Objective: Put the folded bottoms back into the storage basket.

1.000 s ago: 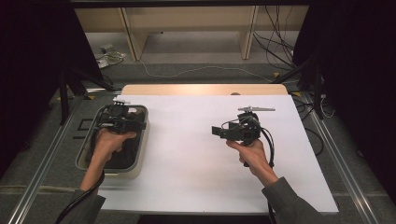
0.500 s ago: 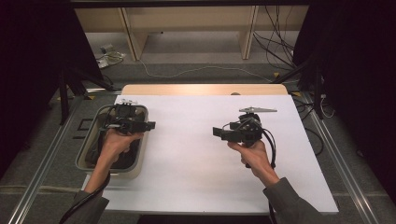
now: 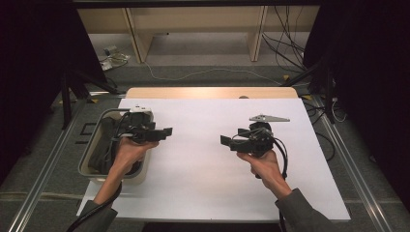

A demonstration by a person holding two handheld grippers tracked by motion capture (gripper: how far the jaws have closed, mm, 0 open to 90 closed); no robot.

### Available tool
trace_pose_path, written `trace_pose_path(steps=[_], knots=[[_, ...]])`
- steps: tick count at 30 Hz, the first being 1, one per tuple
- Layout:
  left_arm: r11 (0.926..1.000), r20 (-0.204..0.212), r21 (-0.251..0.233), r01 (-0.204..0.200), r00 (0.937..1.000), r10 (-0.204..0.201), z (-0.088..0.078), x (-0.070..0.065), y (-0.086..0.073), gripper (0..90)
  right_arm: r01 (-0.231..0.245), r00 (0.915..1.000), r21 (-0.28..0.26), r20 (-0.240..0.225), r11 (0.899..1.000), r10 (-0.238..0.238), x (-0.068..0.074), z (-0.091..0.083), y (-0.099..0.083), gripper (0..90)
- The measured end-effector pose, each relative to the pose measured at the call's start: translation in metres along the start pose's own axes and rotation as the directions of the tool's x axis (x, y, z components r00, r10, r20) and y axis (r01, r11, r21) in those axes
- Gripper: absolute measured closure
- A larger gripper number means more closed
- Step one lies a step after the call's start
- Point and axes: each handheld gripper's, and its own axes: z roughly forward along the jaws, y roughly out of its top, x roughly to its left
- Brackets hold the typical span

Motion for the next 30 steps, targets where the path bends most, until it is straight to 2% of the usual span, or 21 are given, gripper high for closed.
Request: trace_pose_path(steps=[5, 8, 10, 13, 21, 26, 30], knots=[[0.9996, 0.024, 0.006, -0.029, 0.9993, 0.029, 0.002, -0.009, -0.005, 22.7, 0.053, 0.9985, -0.019, 0.014, 0.998, -0.053, 0.005, -0.005, -0.003, 18.0], [0.9991, 0.036, -0.023, -0.036, 0.9987, 0.037, 0.003, -0.013, -0.009, 22.2, 0.08, 0.9967, -0.024, 0.018, 0.997, -0.079, 0.007, -0.006, -0.005, 17.6], [0.9988, 0.059, -0.039, -0.03, 0.9978, 0.032, 0.003, -0.015, -0.012, 22.1, 0.083, 0.9964, -0.023, 0.018, 0.996, -0.083, 0.008, -0.007, -0.007, 17.4], [0.9967, 0.059, -0.059, -0.055, 0.9965, 0.059, 0.003, -0.02, -0.016, 21.5, 0.086, 0.9962, -0.028, 0.014, 0.996, -0.086, 0.008, -0.008, -0.009, 17.1], [0.9916, 0.095, -0.114, -0.06, 0.993, 0.071, 0.002, -0.028, -0.025, 21.4, 0.087, 0.9962, -0.045, 0.011, 0.995, -0.087, 0.006, -0.011, -0.014, 17.0], [0.9873, 0.114, -0.136, -0.082, 0.9887, 0.098, 0.002, -0.034, -0.031, 20.2, 0.09, 0.9959, -0.055, 0.0, 0.994, -0.091, 0.005, -0.015, -0.017, 15.7], [0.9853, 0.144, -0.151, -0.08, 0.9843, 0.102, 0.002, -0.038, -0.035, 18.6, 0.114, 0.9935, -0.062, 0.004, 0.992, -0.114, 0.005, -0.019, -0.019, 15.7]])
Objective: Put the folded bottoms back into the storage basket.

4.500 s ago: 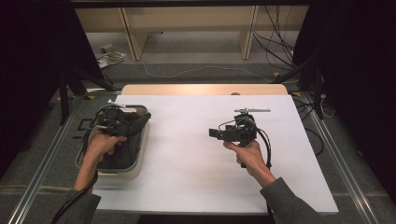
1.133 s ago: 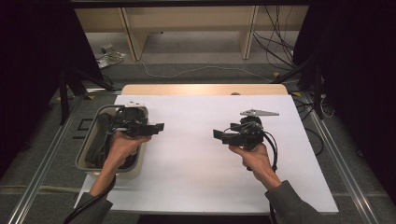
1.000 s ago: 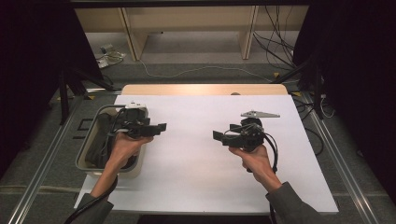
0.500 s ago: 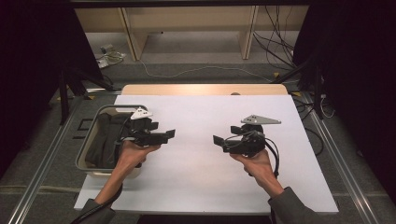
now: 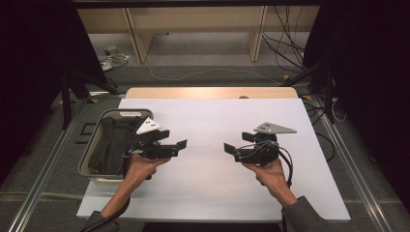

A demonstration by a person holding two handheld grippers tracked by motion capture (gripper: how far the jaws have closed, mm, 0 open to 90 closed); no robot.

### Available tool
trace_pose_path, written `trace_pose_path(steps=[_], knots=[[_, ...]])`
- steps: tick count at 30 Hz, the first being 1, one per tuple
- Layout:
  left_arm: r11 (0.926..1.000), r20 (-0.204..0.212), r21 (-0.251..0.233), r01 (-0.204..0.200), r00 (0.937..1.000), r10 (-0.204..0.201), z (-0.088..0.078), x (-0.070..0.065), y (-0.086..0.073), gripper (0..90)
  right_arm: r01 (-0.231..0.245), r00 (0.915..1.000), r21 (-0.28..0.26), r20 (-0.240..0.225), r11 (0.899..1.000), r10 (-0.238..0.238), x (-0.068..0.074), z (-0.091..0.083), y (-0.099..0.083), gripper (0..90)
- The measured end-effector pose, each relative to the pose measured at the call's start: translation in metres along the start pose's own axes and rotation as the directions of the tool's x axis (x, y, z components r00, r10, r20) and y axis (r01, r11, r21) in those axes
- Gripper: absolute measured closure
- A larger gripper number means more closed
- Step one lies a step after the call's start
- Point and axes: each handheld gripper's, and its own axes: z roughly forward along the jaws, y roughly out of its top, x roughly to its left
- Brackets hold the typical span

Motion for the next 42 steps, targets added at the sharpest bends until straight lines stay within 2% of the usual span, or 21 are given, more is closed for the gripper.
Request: trace_pose_path(steps=[4, 7, 16, 21, 27, 34, 37, 42], knots=[[0.9992, 0.011, -0.024, -0.032, 0.9994, 0.033, -0.001, -0.005, -0.004, 18.3, 0.01, 0.9999, -0.013, -0.01, 1.0, -0.01, 0.001, -0.004, -0.003, 15.6], [0.9985, 0.031, -0.046, -0.028, 0.9991, 0.03, -0.001, -0.007, -0.006, 18.3, 0.014, 0.9998, -0.019, -0.012, 1.0, -0.014, 0.002, -0.005, -0.005, 15.7], [0.994, 0.049, -0.074, -0.08, 0.9953, 0.083, -0.003, -0.017, -0.013, 18.0, 0.026, 0.9995, -0.031, -0.015, 0.999, -0.026, 0.003, -0.011, -0.01, 15.7], [0.9917, 0.056, -0.1, -0.08, 0.9947, 0.086, -0.007, -0.021, -0.016, 18.0, 0.03, 0.9994, -0.045, -0.016, 0.999, -0.031, 0.002, -0.015, -0.013, 15.7], [0.9886, 0.066, -0.112, -0.102, 0.9918, 0.109, -0.011, -0.023, -0.022, 18.0, 0.034, 0.9993, -0.051, -0.013, 0.998, -0.034, 0.002, -0.018, -0.016, 15.7], [0.9876, 0.078, -0.111, -0.111, 0.9897, 0.12, -0.015, -0.024, -0.031, 17.6, 0.06, 0.9981, -0.06, -0.009, 0.996, -0.06, 0.004, -0.021, -0.022, 15.6], [0.9864, 0.085, -0.124, -0.107, 0.9894, 0.118, -0.017, -0.025, -0.035, 16.9, 0.074, 0.9972, -0.066, -0.01, 0.995, -0.075, 0.006, -0.023, -0.024, 14.7], [0.9779, 0.11, -0.154, -0.141, 0.9812, 0.159, -0.021, -0.029, -0.039, 15.5, 0.074, 0.9971, -0.072, -0.014, 0.995, -0.075, 0.007, -0.026, -0.028, 13.5]])
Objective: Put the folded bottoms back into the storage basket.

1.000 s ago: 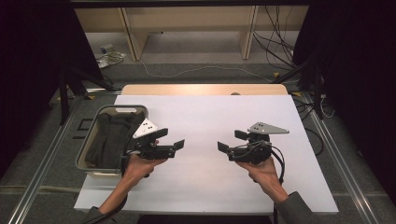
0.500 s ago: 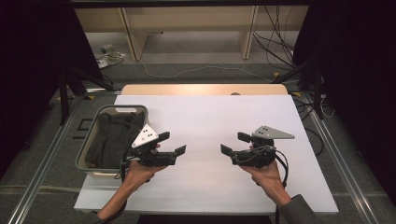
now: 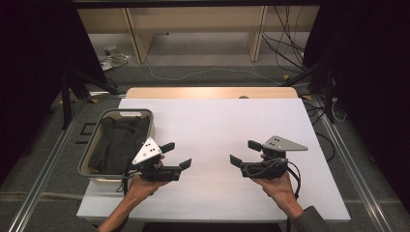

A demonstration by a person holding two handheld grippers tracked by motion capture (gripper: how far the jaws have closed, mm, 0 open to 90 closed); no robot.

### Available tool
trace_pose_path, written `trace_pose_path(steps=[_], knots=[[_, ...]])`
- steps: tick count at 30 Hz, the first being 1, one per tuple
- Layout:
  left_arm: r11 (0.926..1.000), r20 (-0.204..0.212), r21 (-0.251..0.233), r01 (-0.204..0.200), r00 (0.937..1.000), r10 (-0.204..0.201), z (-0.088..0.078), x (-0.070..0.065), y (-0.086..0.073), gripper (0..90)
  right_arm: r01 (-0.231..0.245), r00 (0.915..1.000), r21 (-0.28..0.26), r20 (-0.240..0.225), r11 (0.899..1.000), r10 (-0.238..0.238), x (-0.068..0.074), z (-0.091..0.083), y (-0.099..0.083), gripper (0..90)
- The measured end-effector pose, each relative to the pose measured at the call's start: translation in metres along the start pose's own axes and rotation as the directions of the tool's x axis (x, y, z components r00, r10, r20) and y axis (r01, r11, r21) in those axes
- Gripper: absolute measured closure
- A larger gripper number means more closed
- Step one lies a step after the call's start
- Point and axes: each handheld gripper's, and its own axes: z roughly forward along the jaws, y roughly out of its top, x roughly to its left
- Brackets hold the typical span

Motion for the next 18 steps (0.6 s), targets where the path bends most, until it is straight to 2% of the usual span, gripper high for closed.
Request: trace_pose_path(steps=[5, 8, 14, 18], knots=[[0.9999, 0.008, -0.012, 0.008, 0.9999, -0.008, -0.004, -0.002, -0.003, 15.1, 0.014, 0.9999, -0.018, -0.001, 1.0, -0.014, 0.0, -0.005, -0.005, 11.6], [0.9999, 0.012, -0.011, -0.003, 0.9999, 0.003, -0.006, -0.005, -0.005, 15.2, 0.024, 0.9997, -0.036, 0.004, 0.999, -0.024, 0.0, -0.009, -0.007, 11.6], [0.9997, 0.006, 0.005, -0.022, 0.9997, 0.022, -0.01, -0.009, -0.008, 15.2, 0.032, 0.9992, -0.04, 0.024, 0.999, -0.031, -0.001, -0.014, -0.014, 11.8], [0.9998, 0.002, 0.008, -0.017, 0.9998, 0.017, -0.013, -0.008, -0.009, 15.2, 0.025, 0.999, -0.041, 0.039, 0.999, -0.024, -0.004, -0.02, -0.019, 11.8]])
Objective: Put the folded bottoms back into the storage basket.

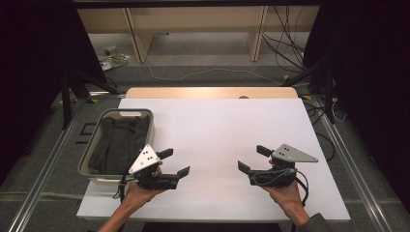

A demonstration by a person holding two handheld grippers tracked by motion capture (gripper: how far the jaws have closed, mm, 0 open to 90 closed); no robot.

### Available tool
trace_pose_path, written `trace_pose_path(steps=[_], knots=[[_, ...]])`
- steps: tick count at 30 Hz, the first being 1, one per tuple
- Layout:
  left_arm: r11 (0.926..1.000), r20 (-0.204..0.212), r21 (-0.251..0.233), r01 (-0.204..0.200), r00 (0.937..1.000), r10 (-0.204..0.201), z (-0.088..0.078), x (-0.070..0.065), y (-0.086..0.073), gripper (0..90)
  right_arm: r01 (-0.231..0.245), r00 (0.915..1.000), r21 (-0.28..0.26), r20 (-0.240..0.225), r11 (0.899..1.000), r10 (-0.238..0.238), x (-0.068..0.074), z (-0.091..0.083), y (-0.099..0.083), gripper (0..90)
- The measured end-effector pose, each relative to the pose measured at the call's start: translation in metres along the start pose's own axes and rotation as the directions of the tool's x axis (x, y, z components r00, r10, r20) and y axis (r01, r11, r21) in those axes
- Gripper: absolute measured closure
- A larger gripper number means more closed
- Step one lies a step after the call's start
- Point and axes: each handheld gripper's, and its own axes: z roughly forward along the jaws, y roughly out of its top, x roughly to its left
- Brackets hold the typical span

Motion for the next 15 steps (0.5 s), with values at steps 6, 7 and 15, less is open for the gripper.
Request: trace_pose_path(steps=[6, 7, 15], knots=[[0.9998, -0.02, -0.017, 0.014, 0.9997, -0.015, -0.007, 0.003, -0.002, 15.2, -0.007, 0.9999, -0.015, 0.013, 1.0, 0.007, -0.002, -0.008, -0.006, 12.1], [0.9997, -0.022, -0.019, 0.015, 0.9996, -0.016, -0.008, 0.004, -0.003, 15.2, -0.005, 0.9998, -0.014, 0.019, 1.0, 0.006, -0.002, -0.009, -0.006, 12.1], [0.9995, -0.029, -0.029, 0.013, 0.9995, -0.014, -0.012, 0.003, -0.006, 15.1, -0.01, 0.9995, -0.004, 0.031, 1.0, 0.01, -0.002, -0.012, -0.014, 12.4]])
